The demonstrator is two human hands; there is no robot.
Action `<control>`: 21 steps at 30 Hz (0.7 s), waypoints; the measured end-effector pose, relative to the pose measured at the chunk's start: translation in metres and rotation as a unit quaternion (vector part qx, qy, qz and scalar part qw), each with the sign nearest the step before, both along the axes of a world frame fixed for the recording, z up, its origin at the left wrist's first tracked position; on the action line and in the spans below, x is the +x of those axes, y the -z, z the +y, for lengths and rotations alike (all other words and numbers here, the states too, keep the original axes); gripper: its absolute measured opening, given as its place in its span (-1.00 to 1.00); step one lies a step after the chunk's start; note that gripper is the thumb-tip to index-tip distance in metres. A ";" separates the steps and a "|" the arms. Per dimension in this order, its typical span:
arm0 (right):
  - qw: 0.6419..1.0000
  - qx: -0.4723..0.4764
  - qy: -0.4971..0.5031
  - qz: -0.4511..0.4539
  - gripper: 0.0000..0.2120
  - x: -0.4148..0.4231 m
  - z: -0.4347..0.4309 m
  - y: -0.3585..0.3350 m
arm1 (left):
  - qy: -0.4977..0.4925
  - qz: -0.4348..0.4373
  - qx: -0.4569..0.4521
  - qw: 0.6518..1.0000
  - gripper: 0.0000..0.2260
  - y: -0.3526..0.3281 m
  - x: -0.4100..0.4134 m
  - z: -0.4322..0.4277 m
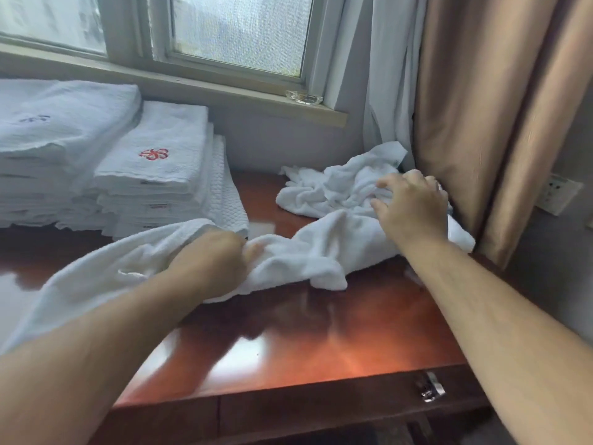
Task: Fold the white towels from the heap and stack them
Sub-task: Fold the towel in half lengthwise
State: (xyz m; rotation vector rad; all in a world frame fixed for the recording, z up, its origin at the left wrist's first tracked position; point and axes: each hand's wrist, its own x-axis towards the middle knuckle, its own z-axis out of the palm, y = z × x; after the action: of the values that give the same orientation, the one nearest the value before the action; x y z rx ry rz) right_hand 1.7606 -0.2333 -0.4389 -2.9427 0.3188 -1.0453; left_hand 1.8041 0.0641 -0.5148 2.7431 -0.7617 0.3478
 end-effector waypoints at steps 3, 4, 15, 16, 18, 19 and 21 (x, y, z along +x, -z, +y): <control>0.985 0.142 0.090 0.041 -0.48 -0.009 0.003 0.025 | -0.040 -0.003 -0.050 0.998 -0.56 0.005 0.002 -0.001; 0.965 0.196 0.120 0.128 -0.33 -0.015 0.005 0.035 | -0.051 0.015 -0.071 0.996 -0.53 0.008 0.003 -0.001; 0.717 0.685 -0.104 0.070 -0.78 0.011 0.053 0.073 | 0.096 0.210 -0.062 0.971 -0.72 0.001 -0.017 0.009; 0.718 0.688 -0.104 0.019 -0.76 0.013 0.055 0.070 | 0.092 0.198 -0.070 0.973 -0.72 0.002 -0.019 0.009; 0.662 0.732 -0.138 -0.077 -0.68 0.014 0.052 0.063 | 0.093 0.188 -0.075 0.975 -0.66 0.001 -0.021 0.006; 0.609 0.767 -0.176 -0.100 -0.62 0.014 0.048 0.060 | 0.095 0.191 -0.076 0.974 -0.62 0.000 -0.021 0.005; 0.533 0.808 -0.225 -0.109 -0.49 0.015 0.039 0.059 | 0.102 0.200 -0.075 0.971 -0.61 -0.001 -0.021 0.005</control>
State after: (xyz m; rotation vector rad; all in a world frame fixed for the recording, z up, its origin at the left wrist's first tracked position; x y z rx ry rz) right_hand 1.7755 -0.1943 -0.4976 -1.0236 0.2365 -0.4173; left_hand 1.7836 0.0691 -0.5137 2.4473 -0.8518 -0.1814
